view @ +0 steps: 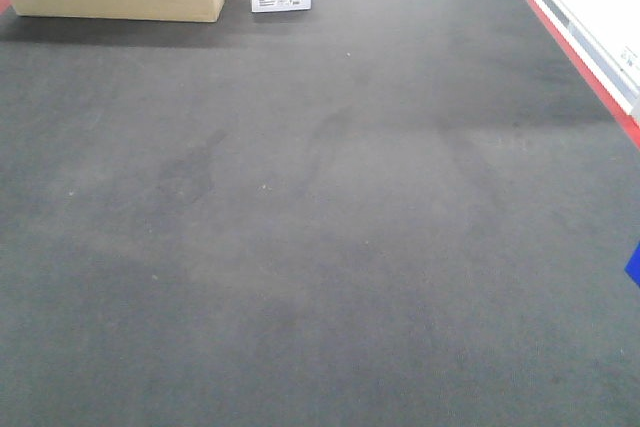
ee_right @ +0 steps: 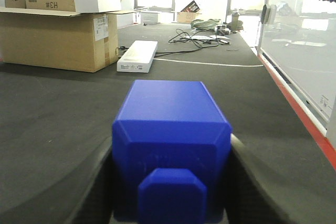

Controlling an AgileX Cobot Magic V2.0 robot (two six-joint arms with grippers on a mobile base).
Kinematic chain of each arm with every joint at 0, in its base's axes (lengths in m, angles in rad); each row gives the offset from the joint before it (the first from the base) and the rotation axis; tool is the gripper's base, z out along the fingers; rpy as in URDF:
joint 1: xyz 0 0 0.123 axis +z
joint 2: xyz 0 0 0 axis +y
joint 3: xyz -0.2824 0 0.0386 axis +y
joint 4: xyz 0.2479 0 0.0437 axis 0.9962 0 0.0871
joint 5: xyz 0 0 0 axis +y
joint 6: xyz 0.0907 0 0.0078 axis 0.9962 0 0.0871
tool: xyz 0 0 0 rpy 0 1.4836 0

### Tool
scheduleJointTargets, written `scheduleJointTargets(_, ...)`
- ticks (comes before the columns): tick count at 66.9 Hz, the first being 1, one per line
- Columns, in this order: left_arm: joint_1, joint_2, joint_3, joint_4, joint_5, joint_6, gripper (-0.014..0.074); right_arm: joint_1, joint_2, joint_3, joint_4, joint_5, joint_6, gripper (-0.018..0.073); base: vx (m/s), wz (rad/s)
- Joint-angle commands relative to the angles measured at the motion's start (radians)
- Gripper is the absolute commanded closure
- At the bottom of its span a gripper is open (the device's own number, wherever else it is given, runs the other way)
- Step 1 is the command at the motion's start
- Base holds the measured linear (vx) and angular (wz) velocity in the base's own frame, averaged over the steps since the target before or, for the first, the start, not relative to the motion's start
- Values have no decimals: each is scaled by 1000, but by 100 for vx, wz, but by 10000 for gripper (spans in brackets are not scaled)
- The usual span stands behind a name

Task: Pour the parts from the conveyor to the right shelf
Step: 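Lift the blue part off the belt with the right gripper, then drive away from the conveyor holding the part in the right gripper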

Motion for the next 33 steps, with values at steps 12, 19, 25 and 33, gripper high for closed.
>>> scheduleJointTargets(12, -5, -9, 27, -9, -79, -7, 603, -4, 11, -25, -12, -82, -10, 564, -13, 7)
scheduleJointTargets(19, -5, -9, 27, -9, -79, -7, 603, -4, 11, -25, -12, -82, -10, 564, -22, 15)
scheduleJointTargets(25, -3, -9, 27, -9, -79, -7, 603, -4, 11, -25, -12, -82, -10, 564, -27, 14)
scheduleJointTargets(33, -2, -9, 27, -9, -79, -7, 603, -4, 11, -25, -12, -82, -10, 564, -30, 6)
